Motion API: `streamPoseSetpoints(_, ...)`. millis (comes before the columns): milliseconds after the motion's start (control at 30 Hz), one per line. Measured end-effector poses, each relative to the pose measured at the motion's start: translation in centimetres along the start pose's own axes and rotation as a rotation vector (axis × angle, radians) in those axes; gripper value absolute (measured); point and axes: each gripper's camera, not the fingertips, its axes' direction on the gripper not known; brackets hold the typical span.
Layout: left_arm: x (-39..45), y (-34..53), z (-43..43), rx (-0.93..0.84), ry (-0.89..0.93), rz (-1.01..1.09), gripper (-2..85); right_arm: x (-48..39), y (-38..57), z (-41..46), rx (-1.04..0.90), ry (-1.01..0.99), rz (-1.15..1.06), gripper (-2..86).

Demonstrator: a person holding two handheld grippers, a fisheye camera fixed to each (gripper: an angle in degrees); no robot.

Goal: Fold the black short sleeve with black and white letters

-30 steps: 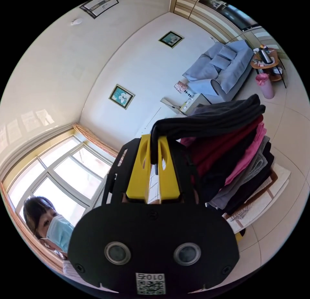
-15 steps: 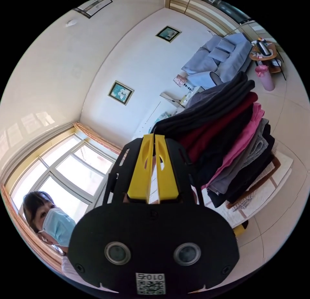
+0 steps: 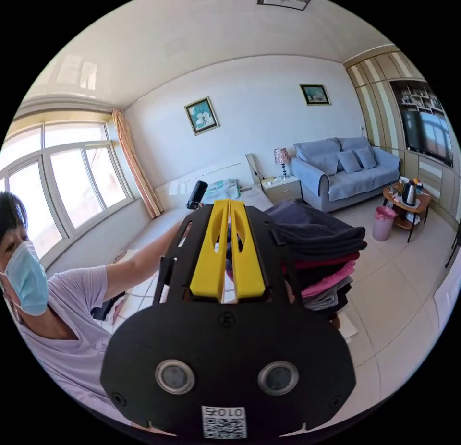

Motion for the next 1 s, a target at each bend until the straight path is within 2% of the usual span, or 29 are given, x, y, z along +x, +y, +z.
streamPoseSetpoints(67, 0.7, 0.3, 2.6, -0.040, -0.074, -0.061, 3.9, -0.2, -0.1, 2.5, -0.092, 0.131, -0.017, 1.4)
streamPoseSetpoints(133, 0.5, 1.2, 4.1, 0.002, -0.059, -0.131, 3.2, -0.1, 1.4, 6.3, -0.252, 0.260, -0.041, 1.1)
streamPoseSetpoints(333, 4.4, 2.9, 4.5, 0.085, -0.121, -0.162, 1.4, 0.0, 4.0, 5.5, -0.162, 0.199, 0.073, 0.9)
streamPoseSetpoints(467, 14.1, 6.4, 0.1, 0.372, -0.255, -0.006, 0.5, -3.6, 4.5, 1.8, -0.039, 0.185, -0.009, 1.0)
streamPoseSetpoints(533, 20.6, 9.3, -1.5, 0.445, -0.374, 0.120, 0.3, -8.9, 6.0, -2.7, 0.125, 0.210, -0.140, 1.2)
streamPoseSetpoints(600, 29.8, 14.1, -1.8, 0.421, -0.629, 0.222, 0.0, -13.0, 7.8, -4.9, 0.181, 0.256, -0.219, 1.4)
streamPoseSetpoints(633, 32.1, 15.6, -1.7, 0.417, -0.694, 0.238, 0.0, -15.6, 9.4, -5.9, 0.196, 0.278, -0.260, 1.7)
streamPoseSetpoints(700, 40.6, 22.8, -0.6, 0.438, -0.974, 0.262, -0.1, -18.9, 12.4, -6.9, 0.209, 0.273, -0.300, 2.1)
streamPoseSetpoints(800, 49.2, 32.8, 0.6, 0.518, -1.231, 0.205, 0.0, -22.3, 18.0, -7.9, 0.274, 0.189, -0.249, 2.2)
streamPoseSetpoints(1000, 61.9, 47.8, 1.0, 0.522, -1.465, -0.062, 0.9, -27.3, 25.5, -5.6, 0.222, 0.014, -0.190, 2.3)
